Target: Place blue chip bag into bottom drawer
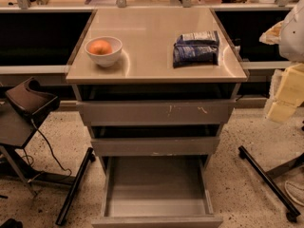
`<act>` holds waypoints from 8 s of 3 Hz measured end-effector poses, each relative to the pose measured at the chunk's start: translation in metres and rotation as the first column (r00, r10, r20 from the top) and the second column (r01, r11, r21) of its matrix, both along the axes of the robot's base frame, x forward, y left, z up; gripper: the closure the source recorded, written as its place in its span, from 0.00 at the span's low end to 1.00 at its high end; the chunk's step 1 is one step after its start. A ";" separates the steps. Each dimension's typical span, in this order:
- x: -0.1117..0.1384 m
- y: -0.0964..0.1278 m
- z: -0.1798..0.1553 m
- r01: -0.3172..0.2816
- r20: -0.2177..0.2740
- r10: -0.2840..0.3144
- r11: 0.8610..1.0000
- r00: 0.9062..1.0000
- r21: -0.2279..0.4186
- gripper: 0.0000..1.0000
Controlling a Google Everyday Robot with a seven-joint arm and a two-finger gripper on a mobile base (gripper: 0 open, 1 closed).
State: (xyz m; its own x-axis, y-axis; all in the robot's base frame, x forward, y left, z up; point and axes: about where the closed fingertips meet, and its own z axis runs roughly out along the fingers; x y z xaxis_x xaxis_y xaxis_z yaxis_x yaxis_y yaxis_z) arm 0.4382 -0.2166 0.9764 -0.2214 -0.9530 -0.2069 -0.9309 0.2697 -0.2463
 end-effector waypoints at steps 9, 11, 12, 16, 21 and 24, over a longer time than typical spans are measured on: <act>0.262 0.164 0.048 -0.310 0.261 0.262 0.936 0.929 0.164 0.00; 0.310 0.100 -0.065 -0.112 0.147 0.063 0.928 0.987 0.355 0.00; 0.327 0.087 -0.095 -0.067 0.108 0.030 0.931 0.994 0.358 0.00; 0.358 0.070 -0.133 0.039 0.035 -0.048 0.976 0.998 0.215 0.17; 0.335 0.134 -0.073 -0.036 0.074 0.026 0.989 0.997 0.141 1.00; 0.182 0.137 -0.028 0.037 -0.140 -0.025 0.996 0.990 0.085 1.00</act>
Offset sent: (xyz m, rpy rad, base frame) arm 0.0255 -0.0005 0.0139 -0.0351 -0.0555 -0.0302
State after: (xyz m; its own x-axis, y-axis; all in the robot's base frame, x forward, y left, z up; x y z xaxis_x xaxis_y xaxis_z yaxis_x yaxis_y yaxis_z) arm 0.6204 -0.0798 0.9481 -0.2828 -0.9248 -0.2544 -0.9453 0.3137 -0.0897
